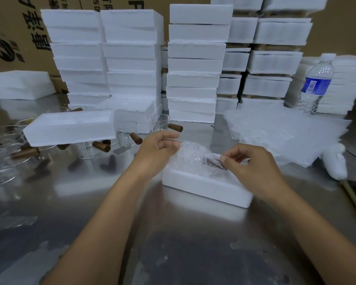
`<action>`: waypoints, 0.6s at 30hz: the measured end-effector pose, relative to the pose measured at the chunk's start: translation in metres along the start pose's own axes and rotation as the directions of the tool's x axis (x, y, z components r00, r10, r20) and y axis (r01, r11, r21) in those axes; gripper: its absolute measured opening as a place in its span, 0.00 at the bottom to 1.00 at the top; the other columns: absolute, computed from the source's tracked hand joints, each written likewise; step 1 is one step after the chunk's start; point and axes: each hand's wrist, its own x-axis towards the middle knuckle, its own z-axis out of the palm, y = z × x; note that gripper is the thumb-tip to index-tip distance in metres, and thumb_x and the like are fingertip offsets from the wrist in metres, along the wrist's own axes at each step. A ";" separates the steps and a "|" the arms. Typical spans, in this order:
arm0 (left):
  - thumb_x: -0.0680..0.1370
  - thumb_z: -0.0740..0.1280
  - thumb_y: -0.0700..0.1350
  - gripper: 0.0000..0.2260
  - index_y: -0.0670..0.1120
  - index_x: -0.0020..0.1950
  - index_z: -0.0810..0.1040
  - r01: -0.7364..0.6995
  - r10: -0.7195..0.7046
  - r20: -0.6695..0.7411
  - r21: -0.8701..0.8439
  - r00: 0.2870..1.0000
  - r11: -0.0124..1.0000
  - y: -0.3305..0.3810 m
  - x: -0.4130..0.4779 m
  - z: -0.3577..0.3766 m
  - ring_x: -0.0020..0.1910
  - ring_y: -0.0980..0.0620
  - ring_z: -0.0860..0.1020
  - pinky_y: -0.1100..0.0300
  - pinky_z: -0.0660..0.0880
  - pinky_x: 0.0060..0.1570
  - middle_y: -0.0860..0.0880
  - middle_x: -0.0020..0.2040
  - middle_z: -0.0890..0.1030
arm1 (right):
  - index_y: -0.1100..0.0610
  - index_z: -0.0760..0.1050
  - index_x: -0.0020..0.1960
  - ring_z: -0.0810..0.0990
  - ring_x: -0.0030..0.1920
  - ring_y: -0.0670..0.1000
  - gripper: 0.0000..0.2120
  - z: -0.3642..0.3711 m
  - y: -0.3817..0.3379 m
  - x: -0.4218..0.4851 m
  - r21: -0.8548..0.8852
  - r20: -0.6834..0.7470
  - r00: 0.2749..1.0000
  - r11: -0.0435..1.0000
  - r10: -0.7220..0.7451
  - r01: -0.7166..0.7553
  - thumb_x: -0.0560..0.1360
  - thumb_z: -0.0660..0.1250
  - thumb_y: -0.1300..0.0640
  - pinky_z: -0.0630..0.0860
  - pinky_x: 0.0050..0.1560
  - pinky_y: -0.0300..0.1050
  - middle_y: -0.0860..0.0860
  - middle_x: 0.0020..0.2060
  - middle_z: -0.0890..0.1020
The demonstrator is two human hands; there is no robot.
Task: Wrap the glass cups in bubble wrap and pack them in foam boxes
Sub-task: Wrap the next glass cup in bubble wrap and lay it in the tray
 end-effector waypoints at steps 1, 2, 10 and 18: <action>0.77 0.68 0.39 0.08 0.54 0.48 0.78 0.018 -0.018 0.000 -0.006 1.000 1.000 0.000 0.000 0.000 0.40 0.59 0.79 0.69 0.73 0.42 0.53 0.44 0.83 | 0.48 0.78 0.33 0.75 0.34 0.38 0.09 0.000 0.001 0.000 0.010 0.004 1.000 1.000 0.002 -0.002 0.71 0.71 0.57 0.66 0.37 0.23 0.43 0.31 0.80; 0.76 0.68 0.39 0.08 0.54 0.48 0.78 0.035 -0.035 -0.002 -0.007 0.999 0.999 0.000 0.000 -0.001 0.41 0.57 0.79 0.67 0.73 0.43 0.51 0.45 0.83 | 0.47 0.77 0.33 0.74 0.34 0.38 0.09 0.001 0.001 0.000 0.020 0.009 1.000 1.000 0.001 -0.001 0.71 0.71 0.57 0.66 0.37 0.23 0.43 0.31 0.80; 0.76 0.67 0.40 0.10 0.57 0.45 0.75 -0.260 0.295 -0.306 0.151 0.905 0.954 0.008 -0.008 -0.005 0.41 0.63 0.77 0.71 0.71 0.43 0.58 0.44 0.79 | 0.47 0.79 0.37 0.75 0.34 0.38 0.08 -0.002 0.004 0.003 0.162 0.002 1.000 0.987 0.018 -0.018 0.73 0.69 0.58 0.68 0.38 0.26 0.41 0.33 0.81; 0.74 0.71 0.45 0.23 0.45 0.67 0.70 -0.066 0.468 -0.197 0.871 0.861 0.487 -0.004 0.006 -0.081 0.66 0.44 0.66 0.54 0.59 0.66 0.44 0.66 0.72 | 0.47 0.79 0.41 0.78 0.40 0.42 0.06 -0.005 -0.001 0.003 0.195 -0.067 0.995 0.979 0.076 -0.062 0.74 0.67 0.57 0.70 0.42 0.34 0.42 0.35 0.81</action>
